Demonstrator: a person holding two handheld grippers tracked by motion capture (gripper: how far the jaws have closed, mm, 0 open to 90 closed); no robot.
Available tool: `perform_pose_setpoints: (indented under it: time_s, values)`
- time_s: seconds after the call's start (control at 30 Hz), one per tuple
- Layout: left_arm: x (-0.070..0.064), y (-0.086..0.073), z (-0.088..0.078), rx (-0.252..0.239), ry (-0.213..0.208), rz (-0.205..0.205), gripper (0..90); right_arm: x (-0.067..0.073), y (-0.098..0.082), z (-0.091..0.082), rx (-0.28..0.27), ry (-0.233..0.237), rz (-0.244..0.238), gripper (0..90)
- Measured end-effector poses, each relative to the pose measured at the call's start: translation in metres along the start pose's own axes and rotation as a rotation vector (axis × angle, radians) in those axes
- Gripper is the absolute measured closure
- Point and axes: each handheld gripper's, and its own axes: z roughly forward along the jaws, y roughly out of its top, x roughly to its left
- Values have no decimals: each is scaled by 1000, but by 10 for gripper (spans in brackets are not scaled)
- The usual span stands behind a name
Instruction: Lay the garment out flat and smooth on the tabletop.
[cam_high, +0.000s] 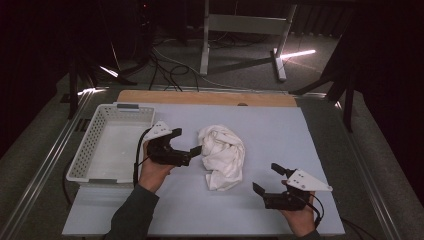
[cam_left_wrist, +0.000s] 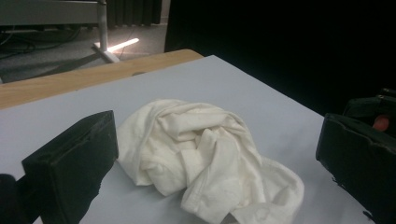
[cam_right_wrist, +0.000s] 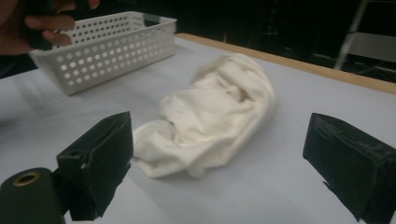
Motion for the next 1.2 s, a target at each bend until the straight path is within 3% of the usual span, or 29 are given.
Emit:
perform_pose_setpoints:
  time_s: [0.13, 0.2, 0.33, 0.5, 0.6, 0.9, 0.97, 1.03, 1.07, 1.1, 1.13, 1.2]
  values:
    - [-1, 2, -4, -8, 5, -2, 3, 8, 8, 17, 10, 23, -27, 86]
    - [-2, 2, -5, -12, 8, -2, 3, 15, 14, 32, 61, 31, -34, 112]
    - [-5, 2, -7, -14, 6, 13, 3, 23, 18, 47, 91, 74, -54, 146]
    - [-6, 3, -9, -22, 0, 11, 3, 36, 18, 73, 127, 108, -91, 178]
    - [-5, 4, -11, -29, 1, 8, 3, 41, 13, 90, 179, 130, -106, 202]
    - [-8, 4, -13, -33, -4, 9, 3, 44, -4, 105, 302, 153, -142, 287]
    - [-8, 4, -12, -31, -3, 14, 3, 44, -7, 107, 326, 145, -132, 328]
    - [-8, 4, -12, -32, -5, 12, 3, 44, -10, 110, 360, 133, -132, 402]
    - [-8, 4, -12, -33, -5, 9, 3, 44, -12, 111, 383, 134, -151, 593]
    - [-8, 4, -13, -33, -5, 9, 3, 44, -12, 111, 383, 134, -151, 593]
    - [-8, 4, -13, -35, -4, 7, 3, 44, -12, 110, 397, 136, -159, 727]
    - [-7, 4, -14, -38, -4, 5, 3, 40, -7, 104, 388, 136, -154, 870]
